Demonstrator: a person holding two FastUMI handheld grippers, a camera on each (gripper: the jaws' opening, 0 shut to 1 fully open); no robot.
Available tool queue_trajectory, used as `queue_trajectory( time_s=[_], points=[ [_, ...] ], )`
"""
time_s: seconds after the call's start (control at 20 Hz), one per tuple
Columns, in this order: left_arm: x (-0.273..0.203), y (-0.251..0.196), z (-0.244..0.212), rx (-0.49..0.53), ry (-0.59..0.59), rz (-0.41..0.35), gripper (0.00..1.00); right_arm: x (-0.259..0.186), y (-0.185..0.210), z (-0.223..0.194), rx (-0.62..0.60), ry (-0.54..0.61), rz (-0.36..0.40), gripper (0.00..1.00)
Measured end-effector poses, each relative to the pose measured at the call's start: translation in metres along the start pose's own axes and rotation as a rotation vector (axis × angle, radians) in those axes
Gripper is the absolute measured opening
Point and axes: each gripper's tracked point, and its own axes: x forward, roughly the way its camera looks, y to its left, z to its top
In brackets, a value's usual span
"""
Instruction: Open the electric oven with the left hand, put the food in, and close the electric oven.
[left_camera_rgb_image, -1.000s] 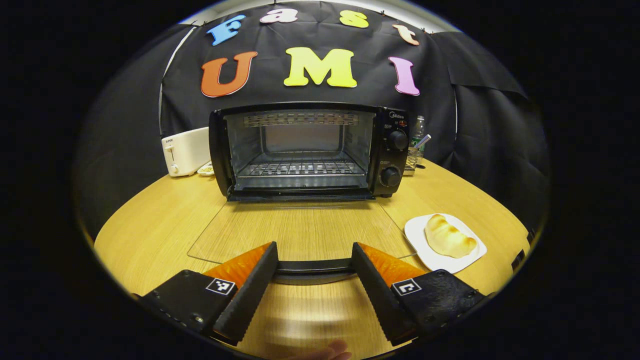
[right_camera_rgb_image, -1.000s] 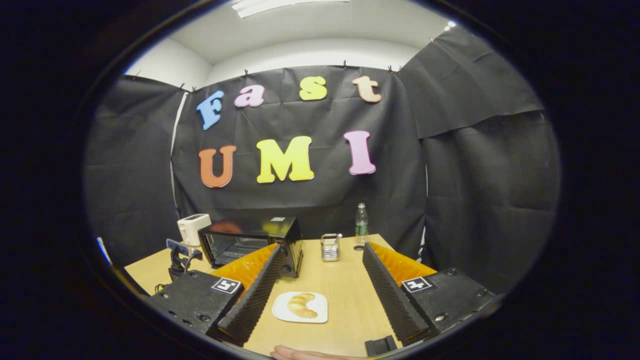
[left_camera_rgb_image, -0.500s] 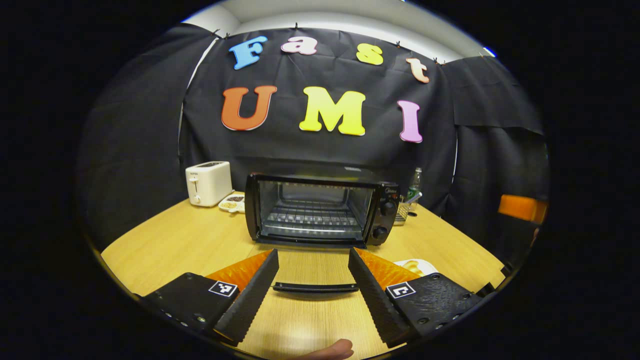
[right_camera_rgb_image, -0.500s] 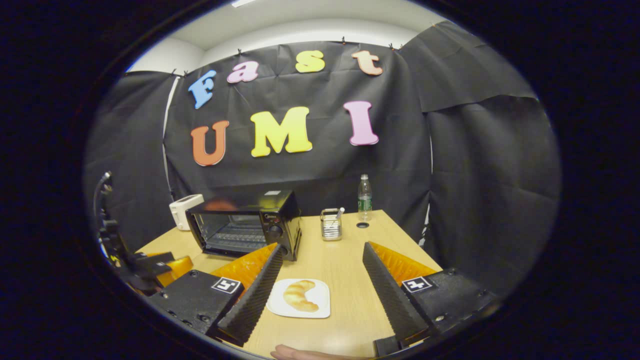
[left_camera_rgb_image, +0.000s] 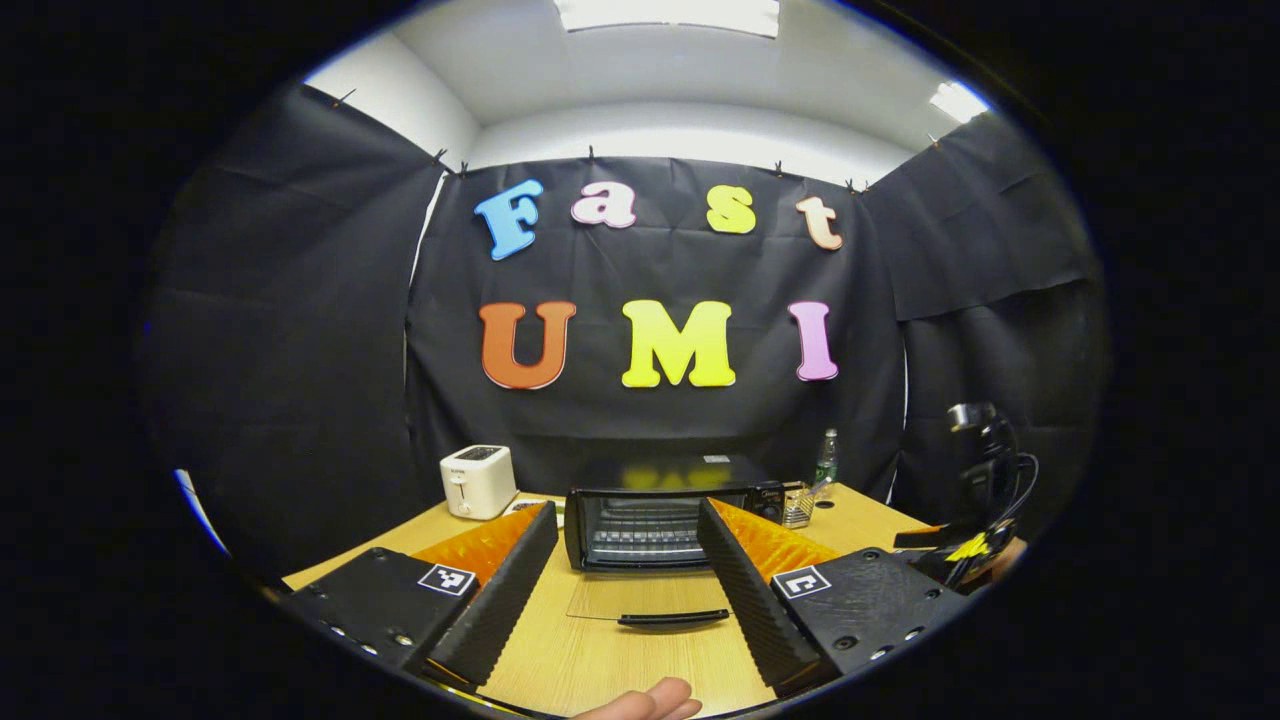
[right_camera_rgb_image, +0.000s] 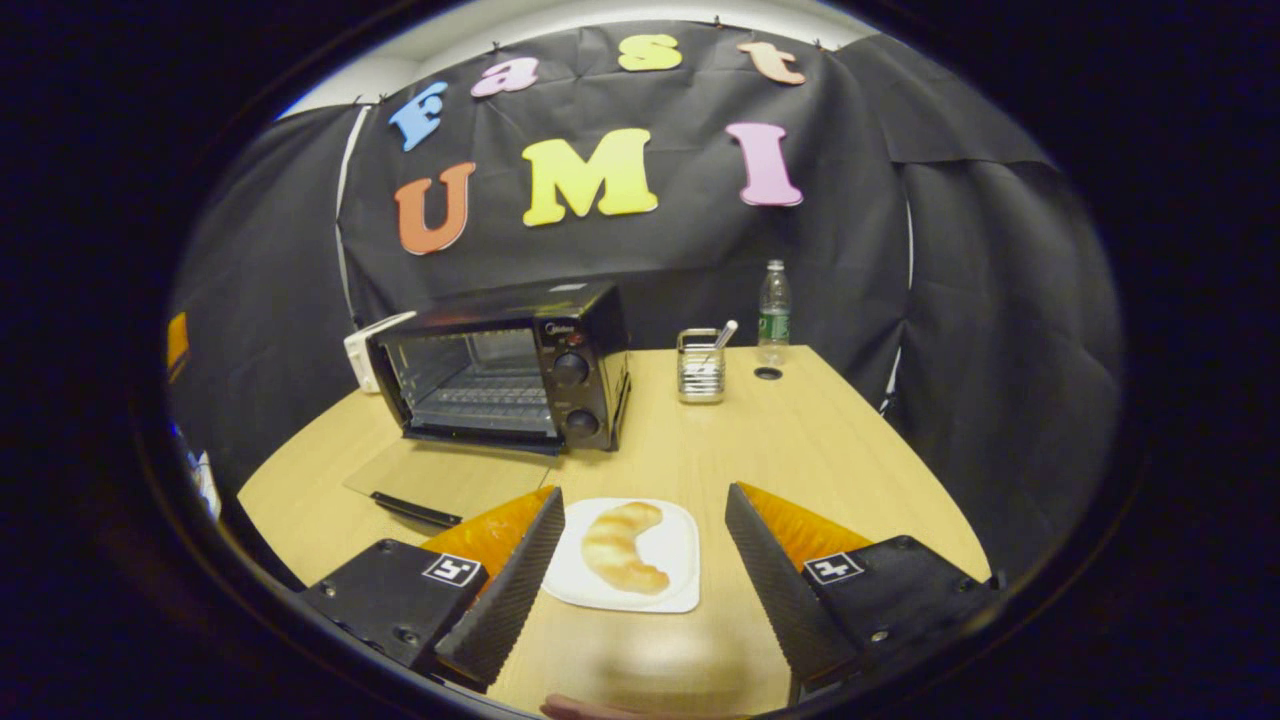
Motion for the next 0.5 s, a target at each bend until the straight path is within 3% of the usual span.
queue_trajectory(
  time_s=[0.15, 0.2, 0.25, 0.3, 0.35, 0.4, 0.45, 0.5],
  points=[
    [-0.026, -0.013, 0.018, 0.010, 0.000, -0.056, 0.93, 0.023, 0.010, -0.027, -0.028, 0.072, 0.019, 0.99],
    [-0.032, -0.018, 0.023, 0.014, -0.007, -0.074, 0.83, 0.031, 0.013, -0.037, -0.034, 0.101, 0.028, 0.99],
    [-0.036, -0.019, 0.028, 0.017, -0.016, -0.081, 0.93, 0.038, 0.016, -0.047, -0.039, 0.132, 0.034, 0.99],
    [-0.040, -0.019, 0.033, 0.021, -0.027, -0.080, 0.94, 0.046, 0.017, -0.056, -0.043, 0.162, 0.039, 0.99],
    [-0.041, -0.017, 0.036, 0.021, -0.036, -0.075, 0.85, 0.049, 0.014, -0.065, -0.047, 0.197, 0.033, 0.96],
    [-0.042, -0.015, 0.038, 0.021, -0.041, -0.065, 0.87, 0.054, 0.012, -0.071, -0.043, 0.223, 0.028, 0.92],
    [-0.042, -0.014, 0.039, 0.019, -0.042, -0.058, 0.96, 0.060, 0.011, -0.077, -0.033, 0.248, 0.026, 0.89],
    [-0.040, -0.015, 0.038, 0.018, -0.047, -0.061, 0.96, 0.062, 0.012, -0.082, -0.029, 0.271, 0.032, 0.86]
  ],
)
